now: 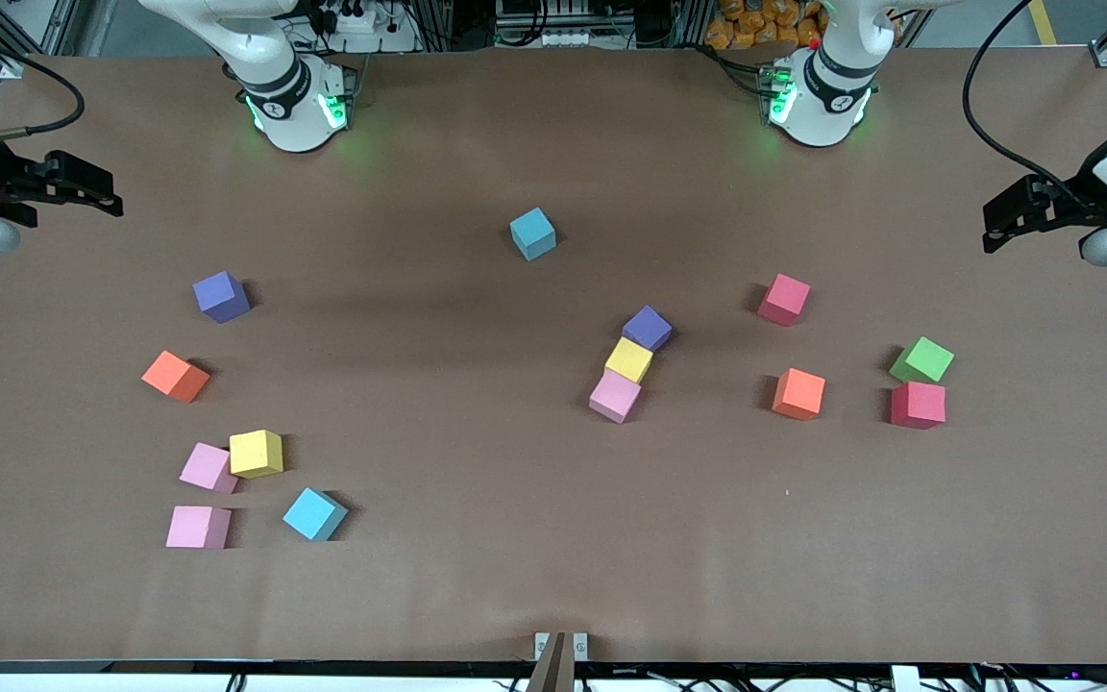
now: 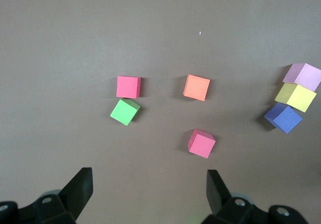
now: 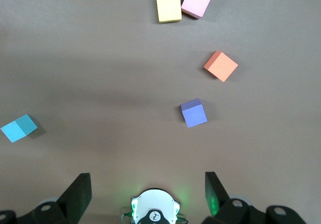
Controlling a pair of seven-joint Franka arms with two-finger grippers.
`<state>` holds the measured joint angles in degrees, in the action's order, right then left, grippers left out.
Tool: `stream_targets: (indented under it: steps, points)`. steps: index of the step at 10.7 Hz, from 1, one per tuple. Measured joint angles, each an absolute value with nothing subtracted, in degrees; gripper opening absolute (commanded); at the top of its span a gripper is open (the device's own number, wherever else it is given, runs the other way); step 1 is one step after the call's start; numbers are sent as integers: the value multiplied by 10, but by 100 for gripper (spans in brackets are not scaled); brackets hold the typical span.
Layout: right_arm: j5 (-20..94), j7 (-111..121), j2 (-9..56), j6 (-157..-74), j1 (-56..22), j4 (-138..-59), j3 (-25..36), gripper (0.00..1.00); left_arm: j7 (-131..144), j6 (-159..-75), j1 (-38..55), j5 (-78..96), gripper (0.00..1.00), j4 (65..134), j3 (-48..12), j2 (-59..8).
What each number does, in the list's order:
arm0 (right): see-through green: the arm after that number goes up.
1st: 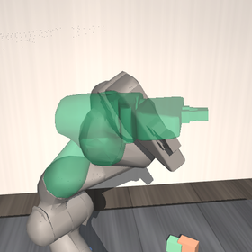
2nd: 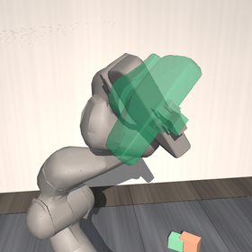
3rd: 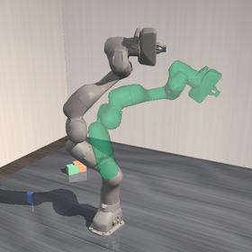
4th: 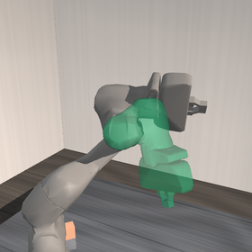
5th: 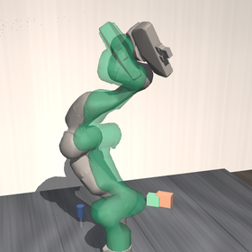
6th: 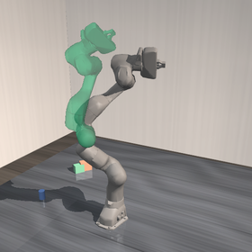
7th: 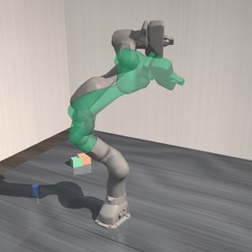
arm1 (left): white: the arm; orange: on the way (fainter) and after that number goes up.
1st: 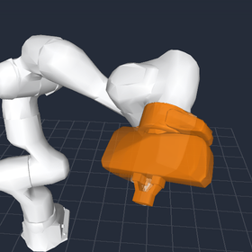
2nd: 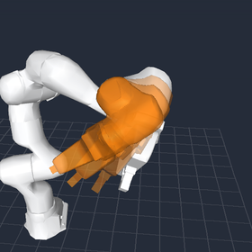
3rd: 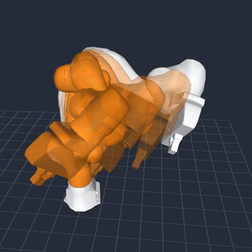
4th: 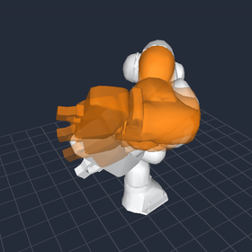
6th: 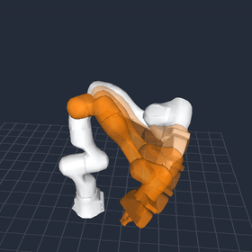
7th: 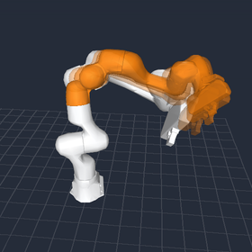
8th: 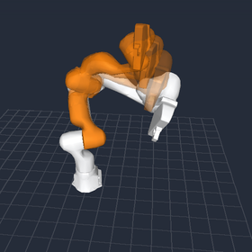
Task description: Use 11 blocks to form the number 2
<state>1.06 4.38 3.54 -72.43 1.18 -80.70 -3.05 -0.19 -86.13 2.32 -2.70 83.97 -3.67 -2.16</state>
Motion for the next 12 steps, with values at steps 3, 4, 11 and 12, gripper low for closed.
stream_targets:
  steps: [3, 4, 11, 12]
  points:
    - [11, 44, 35, -724, 12, -807, -30, 100, -1, -862, 24, -27, 100, 840, -37, -22]
    - [11, 44, 35, -724, 12, -807, -30, 100, -1, -862, 26, -26, 100, 844, -41, -22]
    - [17, 44, 63, -817, 9, -881, -32, 100, 182, -920, 73, -12, 100, 950, -160, -42]
    - [17, 44, 81, -826, 9, -884, -32, 100, 187, -952, 75, -12, 100, 980, -173, -44]
